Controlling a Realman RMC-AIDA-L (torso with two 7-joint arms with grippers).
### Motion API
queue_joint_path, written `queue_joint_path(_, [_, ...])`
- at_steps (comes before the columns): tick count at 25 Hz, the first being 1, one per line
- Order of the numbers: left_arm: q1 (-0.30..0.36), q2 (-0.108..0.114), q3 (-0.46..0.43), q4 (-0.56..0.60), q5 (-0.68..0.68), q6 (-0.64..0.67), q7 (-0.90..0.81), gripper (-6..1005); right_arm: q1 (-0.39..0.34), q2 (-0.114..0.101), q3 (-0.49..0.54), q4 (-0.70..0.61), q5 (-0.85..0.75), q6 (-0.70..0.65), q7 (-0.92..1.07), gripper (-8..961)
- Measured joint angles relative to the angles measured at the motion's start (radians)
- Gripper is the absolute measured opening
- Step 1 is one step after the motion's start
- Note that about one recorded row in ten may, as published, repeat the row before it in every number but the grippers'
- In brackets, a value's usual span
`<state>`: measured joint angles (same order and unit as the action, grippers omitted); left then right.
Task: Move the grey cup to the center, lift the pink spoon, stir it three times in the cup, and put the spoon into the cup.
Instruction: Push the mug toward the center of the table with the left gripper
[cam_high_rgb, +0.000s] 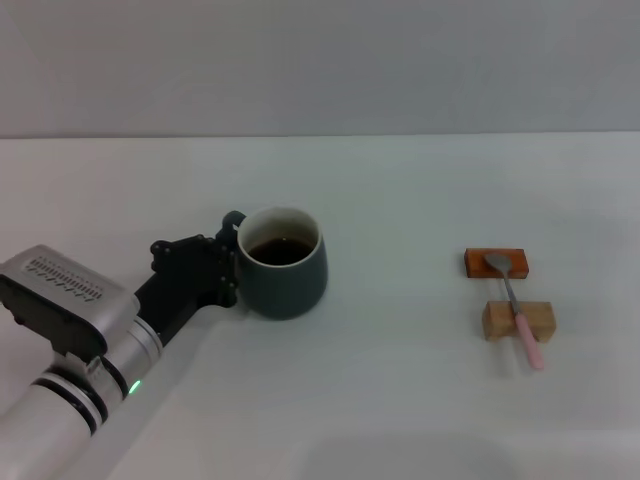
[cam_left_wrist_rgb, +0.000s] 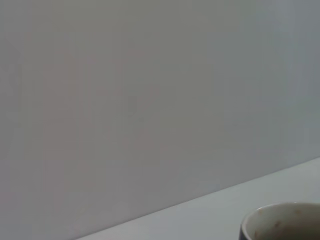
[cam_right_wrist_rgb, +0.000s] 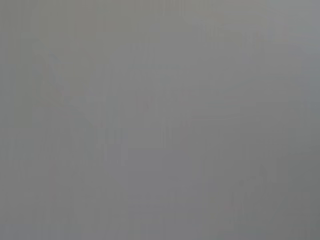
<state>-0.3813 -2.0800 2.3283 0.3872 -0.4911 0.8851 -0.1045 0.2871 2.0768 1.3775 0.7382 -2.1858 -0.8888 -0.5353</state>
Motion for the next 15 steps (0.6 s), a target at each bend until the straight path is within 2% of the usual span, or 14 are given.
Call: queue_joint_path(15, [0.032, 0.0, 0.062, 0.082, -0.006, 0.001, 0.0, 0, -0.008, -0.001, 0.0, 0.01, -0.004, 0.008, 0.0, 354])
